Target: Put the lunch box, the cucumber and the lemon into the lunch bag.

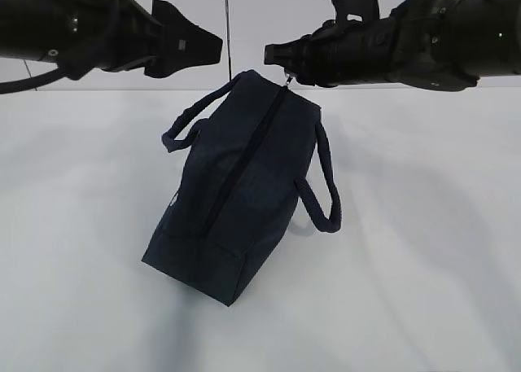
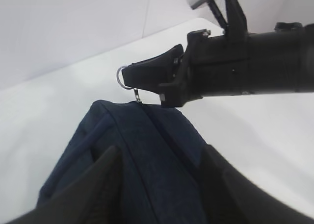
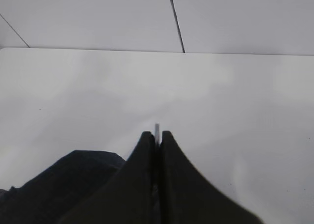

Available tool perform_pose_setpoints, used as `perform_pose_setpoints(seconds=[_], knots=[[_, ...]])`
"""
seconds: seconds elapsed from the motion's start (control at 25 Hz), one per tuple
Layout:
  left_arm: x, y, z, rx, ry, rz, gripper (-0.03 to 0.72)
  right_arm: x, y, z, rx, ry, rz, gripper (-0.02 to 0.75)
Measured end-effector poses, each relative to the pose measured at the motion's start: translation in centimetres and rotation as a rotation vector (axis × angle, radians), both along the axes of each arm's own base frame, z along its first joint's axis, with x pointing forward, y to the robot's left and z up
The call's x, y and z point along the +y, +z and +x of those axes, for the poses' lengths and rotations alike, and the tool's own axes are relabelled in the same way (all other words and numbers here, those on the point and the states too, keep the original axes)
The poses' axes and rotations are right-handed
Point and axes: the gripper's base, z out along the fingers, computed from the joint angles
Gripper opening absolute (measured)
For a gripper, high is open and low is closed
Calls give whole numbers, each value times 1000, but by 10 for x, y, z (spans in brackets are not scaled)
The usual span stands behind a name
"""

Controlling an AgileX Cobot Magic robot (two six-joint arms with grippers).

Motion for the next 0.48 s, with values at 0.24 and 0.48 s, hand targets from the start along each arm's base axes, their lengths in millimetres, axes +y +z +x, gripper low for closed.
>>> perform_pose_setpoints(seconds=[0.24, 0.48], knots=[[-6, -27, 25, 133, -21, -9, 368, 0, 0, 0, 1, 0, 6, 0], [-10, -48, 28, 251, -74, 8, 368, 1, 0, 0, 0, 6, 10, 0]])
